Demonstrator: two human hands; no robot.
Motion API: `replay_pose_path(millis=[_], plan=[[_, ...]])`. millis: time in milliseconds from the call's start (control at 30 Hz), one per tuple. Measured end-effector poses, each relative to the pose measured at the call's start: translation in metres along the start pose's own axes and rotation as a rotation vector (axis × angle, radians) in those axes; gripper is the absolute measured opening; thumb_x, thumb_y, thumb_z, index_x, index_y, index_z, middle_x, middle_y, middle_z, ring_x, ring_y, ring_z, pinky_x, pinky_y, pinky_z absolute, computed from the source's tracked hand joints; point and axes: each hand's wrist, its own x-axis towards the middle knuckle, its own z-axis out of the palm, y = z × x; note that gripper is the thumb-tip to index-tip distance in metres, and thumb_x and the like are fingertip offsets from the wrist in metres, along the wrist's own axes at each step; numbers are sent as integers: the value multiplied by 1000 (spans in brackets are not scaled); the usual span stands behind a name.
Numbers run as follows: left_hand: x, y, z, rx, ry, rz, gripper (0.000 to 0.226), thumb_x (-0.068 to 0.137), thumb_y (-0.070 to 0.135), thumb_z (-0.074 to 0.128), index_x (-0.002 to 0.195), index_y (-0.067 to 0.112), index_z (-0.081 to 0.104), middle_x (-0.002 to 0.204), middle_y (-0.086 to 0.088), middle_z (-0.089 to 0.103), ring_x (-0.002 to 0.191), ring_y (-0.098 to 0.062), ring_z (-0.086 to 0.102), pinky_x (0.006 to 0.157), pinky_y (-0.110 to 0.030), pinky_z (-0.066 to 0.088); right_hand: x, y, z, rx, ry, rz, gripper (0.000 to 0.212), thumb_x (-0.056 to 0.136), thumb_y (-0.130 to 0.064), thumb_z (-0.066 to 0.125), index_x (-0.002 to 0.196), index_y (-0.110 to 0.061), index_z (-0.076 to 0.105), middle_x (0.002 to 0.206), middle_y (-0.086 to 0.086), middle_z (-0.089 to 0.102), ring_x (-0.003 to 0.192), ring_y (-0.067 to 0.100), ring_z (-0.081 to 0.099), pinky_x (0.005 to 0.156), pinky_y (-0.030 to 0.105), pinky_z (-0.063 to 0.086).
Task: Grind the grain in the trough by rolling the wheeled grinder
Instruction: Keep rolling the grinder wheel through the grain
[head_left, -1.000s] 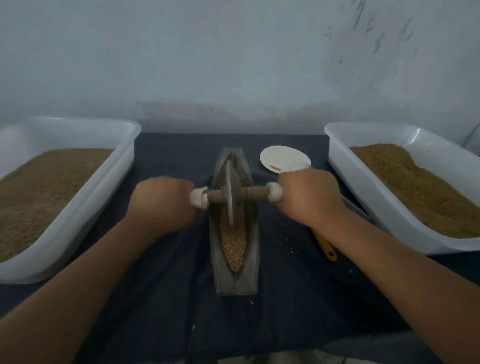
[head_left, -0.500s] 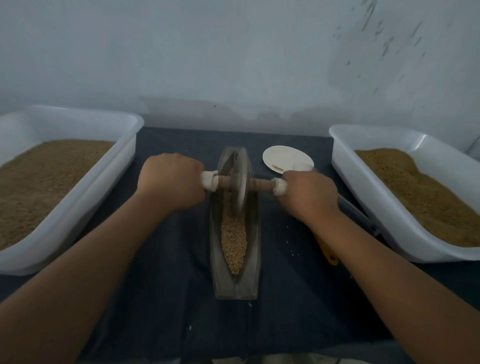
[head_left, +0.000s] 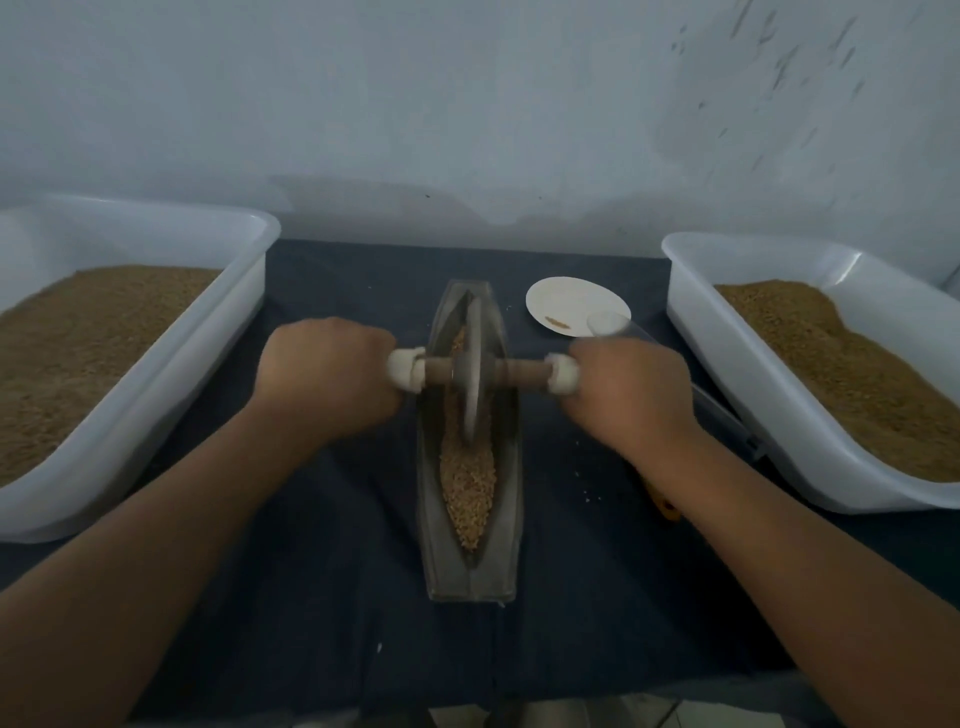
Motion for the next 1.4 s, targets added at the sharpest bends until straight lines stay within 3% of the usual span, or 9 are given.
replay_pose_path(millis=[167,367,500,633,733,867,1000,1200,1400], plan=[[15,0,5,-96,-58,-100,30,86,50,58,66,28,53,63,9,54,55,-15,51,52,-26,33,36,-4,-1,-7,-72,15,38,95,-50,56,75,-18,57,66,-2,54,64,28,55,56,30,34],[-50,-7,-3,-97,108,94,43,82,54,67,61,34,36,50,14,38,41,-8,37,47,-22,29,-33,2,-28,25,5,-146,35,87,-55,54,64,-29,50,52,-12,35,44,9,35,44,23,21],[-46,-8,0,-93,141,124,40,83,58,54,60,33,32,50,14,36,41,-12,38,48,-22,31,-37,3,-23,49,-31,-120,39,90,-63,41,70,-31,53,54,-13,38,48,11,46,44,27,35],[16,-1,3,-24,27,-7,34,80,57,52,64,28,45,60,10,43,62,-27,63,58,-30,39,12,-4,-3,21,-70,36,40,101,-57,47,79,-25,58,71,-6,55,70,25,60,60,33,43],[37,3,-4,-37,-22,-24,31,81,52,56,65,25,52,63,8,48,61,-25,54,59,-30,37,32,-5,0,45,-168,91,34,97,-53,52,85,-23,63,79,-3,62,79,28,64,65,34,44],[-9,-2,-8,-11,-47,-2,32,80,55,58,65,30,45,61,12,46,60,-21,59,58,-29,39,-3,1,-12,-3,-81,-43,39,93,-56,55,69,-27,53,67,-7,54,62,22,57,53,32,43],[-59,-6,-8,-24,81,64,50,74,56,75,56,36,33,46,17,33,39,-1,31,47,-17,24,-41,4,-21,33,49,-155,39,89,-55,60,64,-29,47,50,-13,32,43,6,35,41,24,22],[11,2,-4,-25,-46,-31,32,82,53,56,66,28,47,63,10,47,61,-23,58,59,-29,40,10,-2,4,7,-5,15,40,100,-55,50,76,-24,57,65,-7,53,63,24,57,55,33,46],[16,0,-9,-27,-53,-3,31,85,52,57,66,28,50,64,9,52,58,-19,53,58,-30,40,13,0,-3,38,-125,27,36,97,-56,52,80,-26,62,72,-7,58,72,23,61,60,34,45]])
